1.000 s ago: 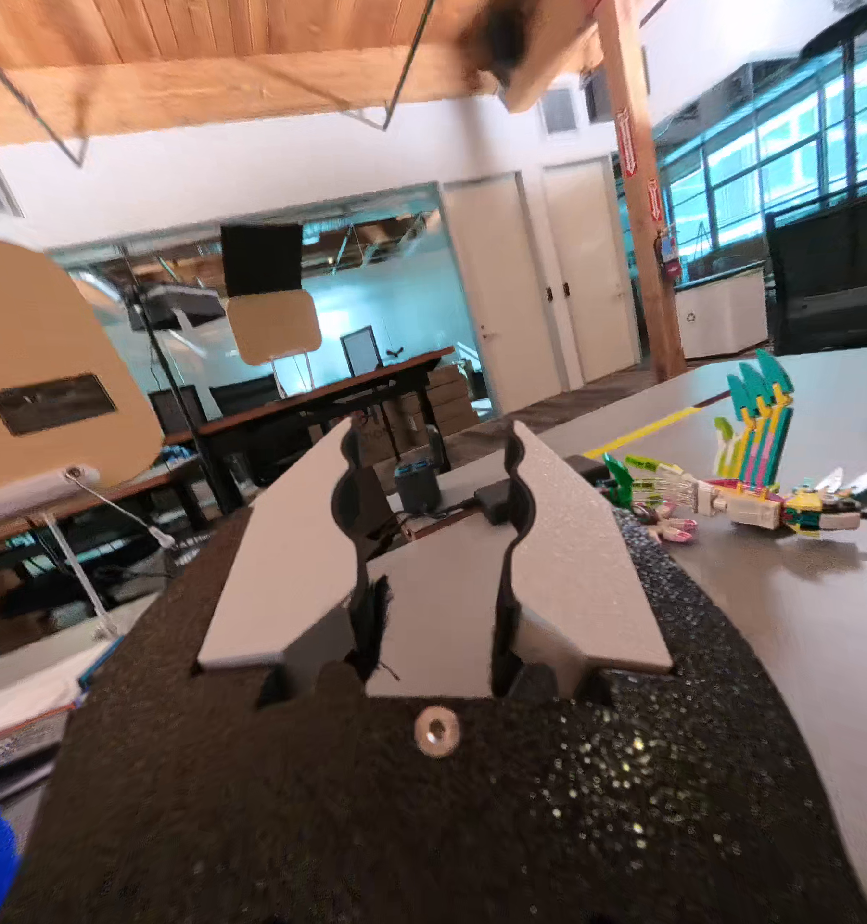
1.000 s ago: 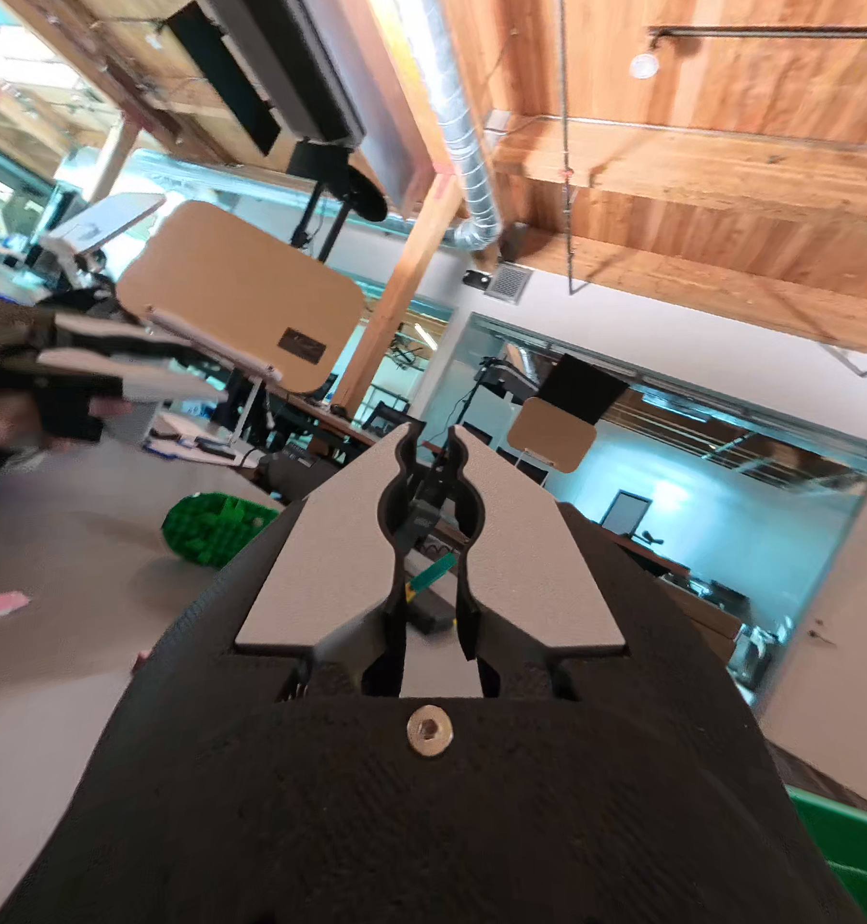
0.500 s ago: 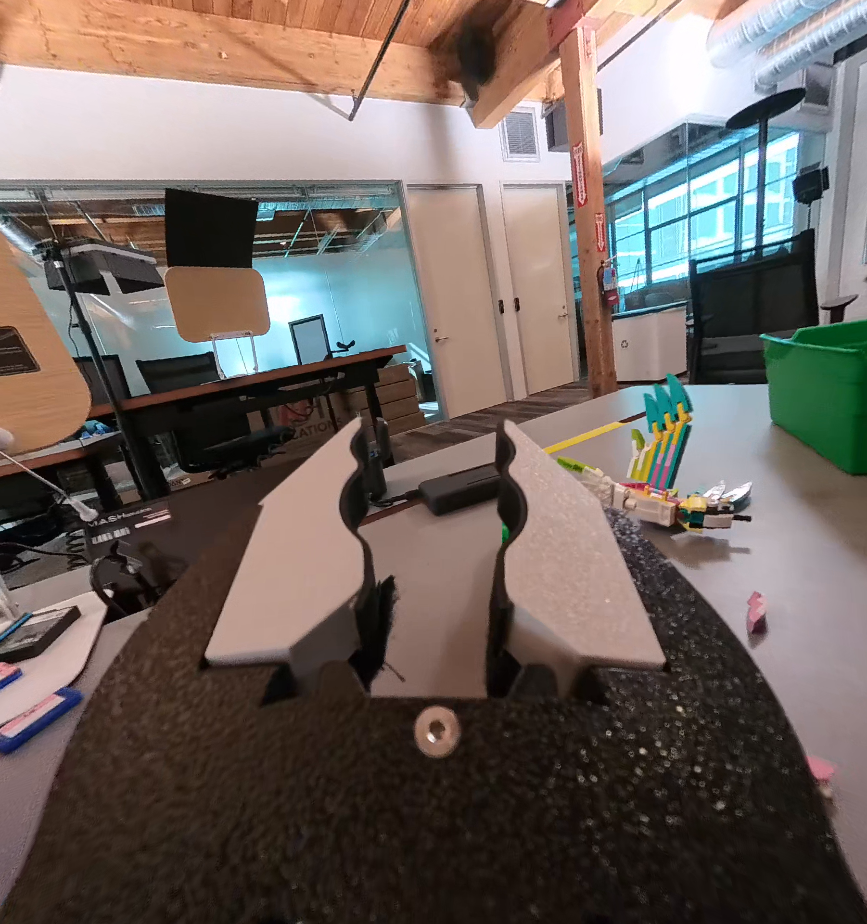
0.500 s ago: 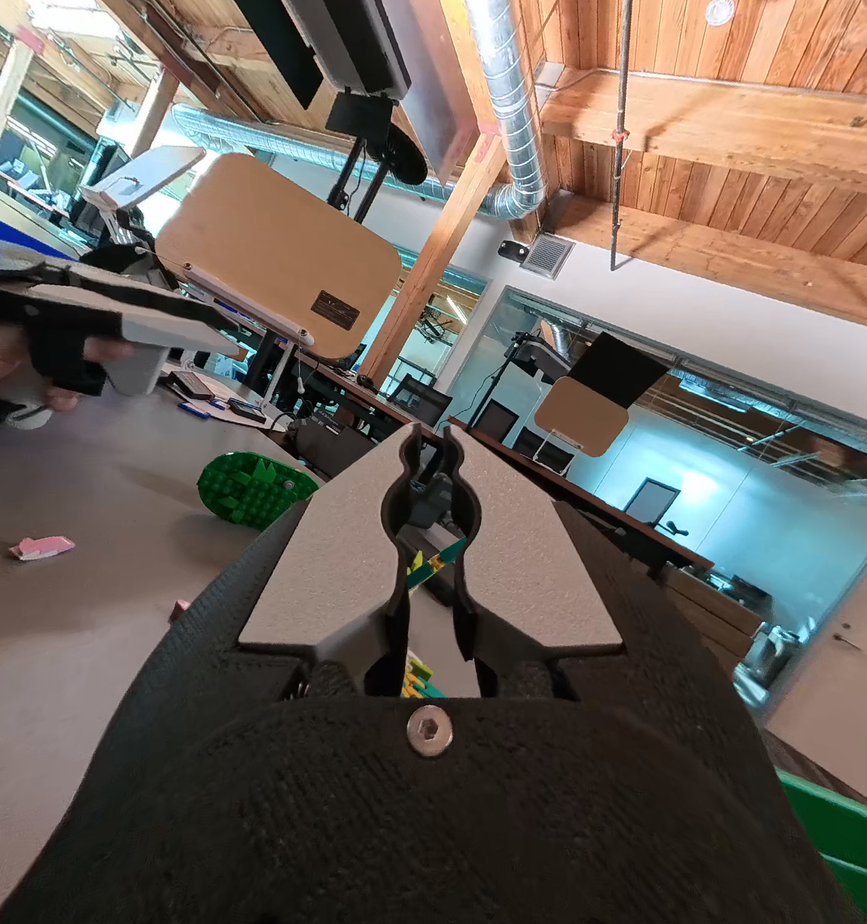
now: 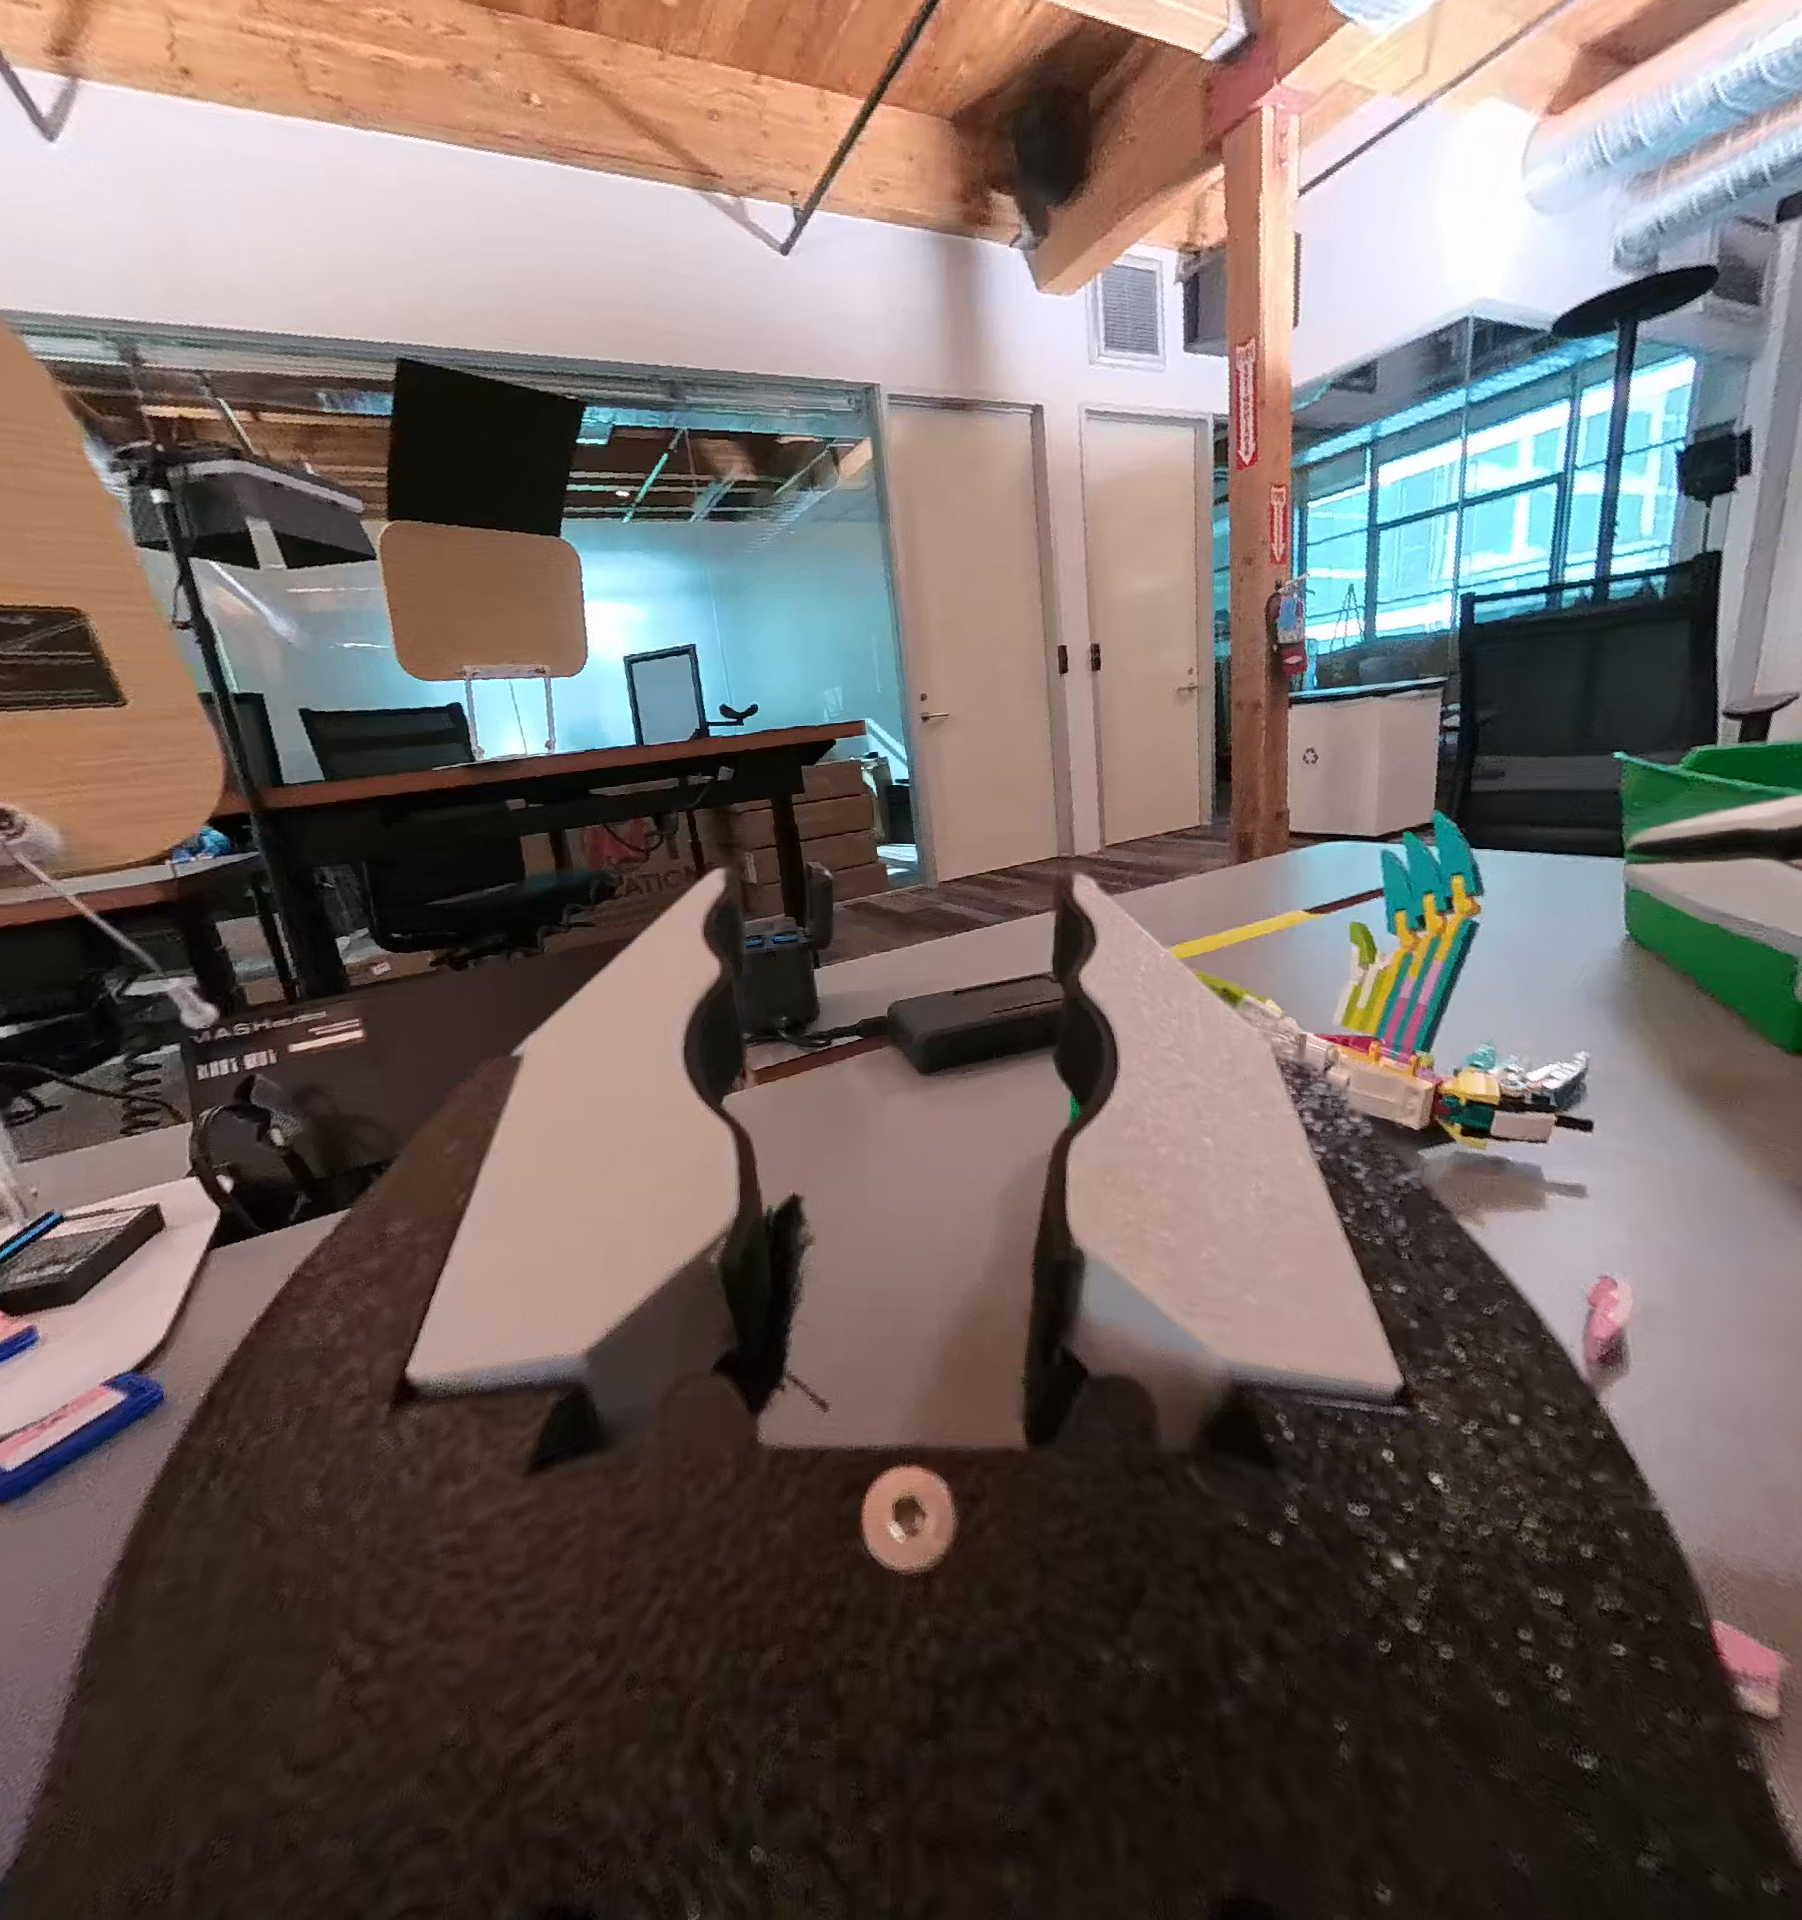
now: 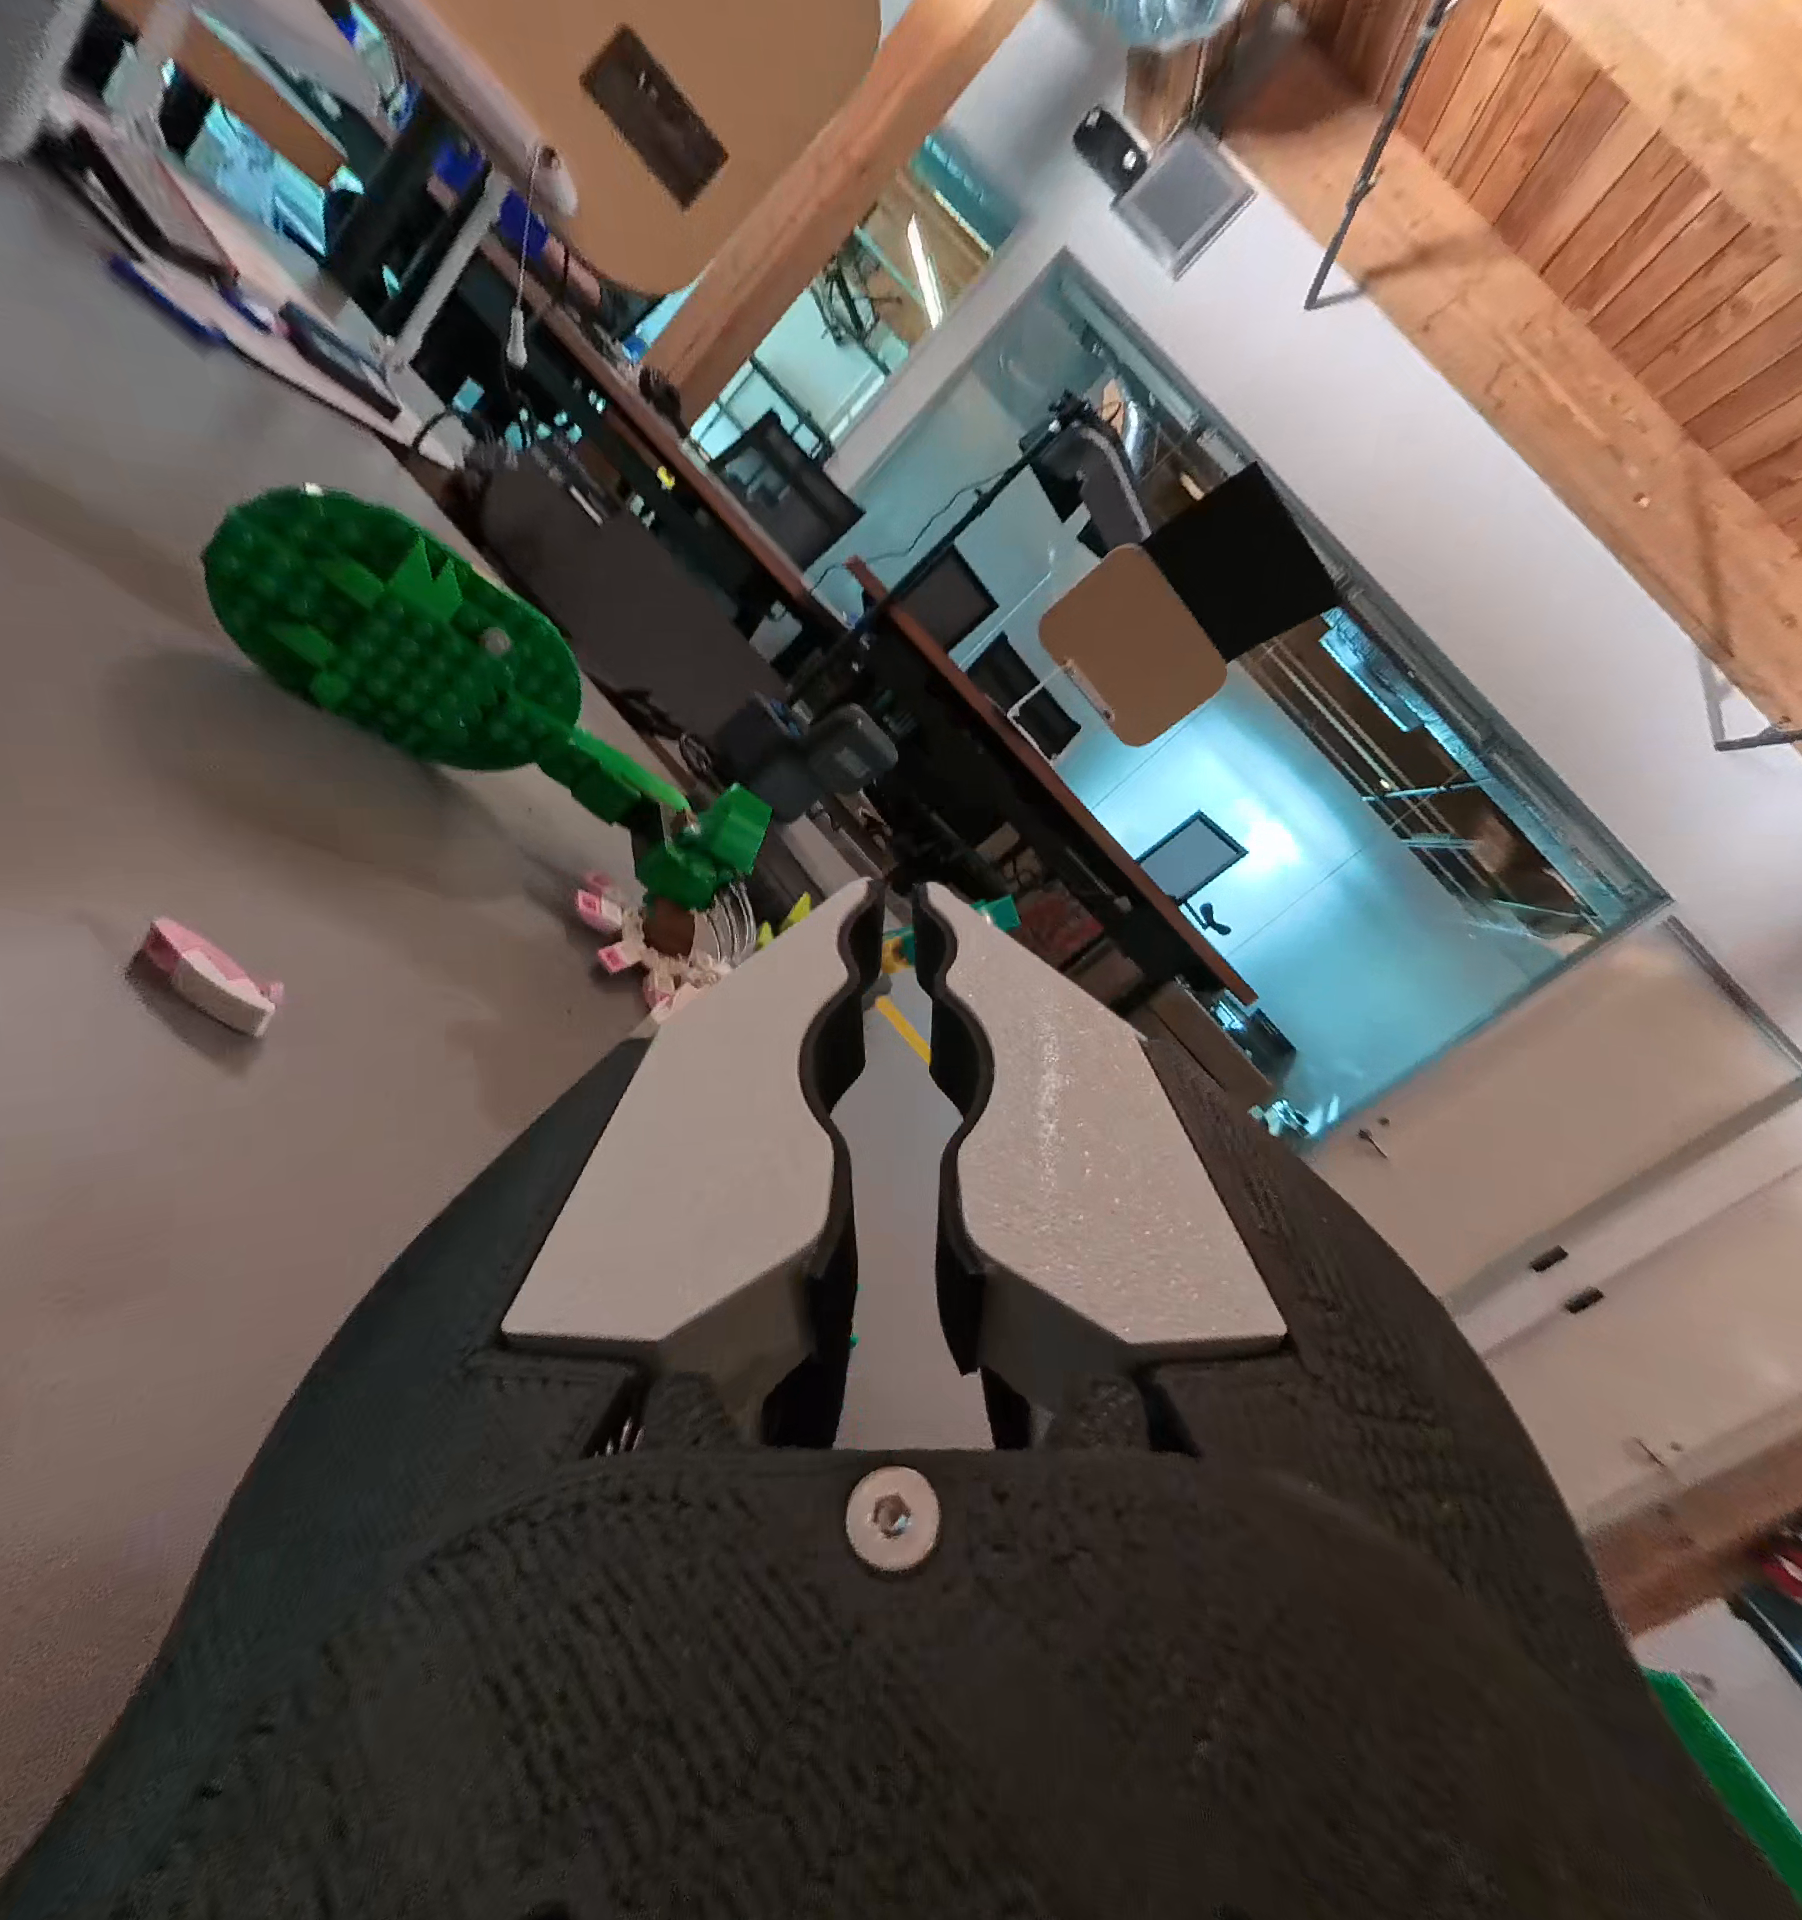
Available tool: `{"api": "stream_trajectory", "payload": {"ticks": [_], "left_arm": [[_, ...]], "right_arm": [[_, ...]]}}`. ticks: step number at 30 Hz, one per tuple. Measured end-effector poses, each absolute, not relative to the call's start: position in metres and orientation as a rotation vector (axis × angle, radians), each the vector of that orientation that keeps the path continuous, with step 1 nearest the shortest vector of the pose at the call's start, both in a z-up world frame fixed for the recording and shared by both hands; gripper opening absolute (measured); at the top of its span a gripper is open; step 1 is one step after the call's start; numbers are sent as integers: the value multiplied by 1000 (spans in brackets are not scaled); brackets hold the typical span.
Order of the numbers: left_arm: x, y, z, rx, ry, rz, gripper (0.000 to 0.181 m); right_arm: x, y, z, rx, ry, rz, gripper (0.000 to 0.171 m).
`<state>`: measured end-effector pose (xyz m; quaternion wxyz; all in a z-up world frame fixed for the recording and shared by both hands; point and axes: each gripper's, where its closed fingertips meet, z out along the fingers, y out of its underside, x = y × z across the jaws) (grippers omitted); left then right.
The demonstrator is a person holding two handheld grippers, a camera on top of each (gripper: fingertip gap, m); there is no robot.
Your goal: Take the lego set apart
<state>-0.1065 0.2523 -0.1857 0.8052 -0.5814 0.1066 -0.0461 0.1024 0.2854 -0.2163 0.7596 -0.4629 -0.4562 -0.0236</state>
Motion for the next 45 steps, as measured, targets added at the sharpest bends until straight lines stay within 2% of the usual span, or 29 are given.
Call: {"api": "stream_trajectory", "payload": {"ticks": [4, 11, 16, 20, 23, 25, 30, 36, 41, 43, 45], "left_arm": [[-99, 253, -187, -1251, 242, -147, 58], [-97, 250, -187, -1252, 233, -191, 53], [-78, 244, -189, -1251, 304, -264, 49], [-65, 236, -190, -1251, 384, -335, 46], [-62, 236, -199, -1306, 478, -325, 44], [-73, 239, -210, -1349, 508, -230, 35], [-82, 233, -215, -1383, 534, -212, 32], [-65, 227, -225, -1451, 601, -365, 33], [-25, 187, -244, -1410, 1036, -488, 36], [-18, 168, -261, -1444, 1201, -566, 48], [-11, 152, -274, -1481, 1299, -631, 53]], "right_arm": [[108, 288, -215, -1000, -982, -96, 9], [112, 280, -209, -970, -975, -41, 9], [117, 279, -204, -1018, -931, 137, 10], [88, 254, -221, -1084, -1120, 327, 8], [52, 207, -243, -1276, -1324, 678, 9], [32, 184, -260, -1504, -1394, 841, 17], [1, 166, -287, -1807, -1391, 850, 21], [-9, 166, -321, -1952, -1446, 752, 24], [-11, 171, -322, -1870, -1513, 668, 13], [-12, 161, -320, -1736, -1633, 685, 8], [-12, 153, -314, -1597, -1711, 692, 6]]}}
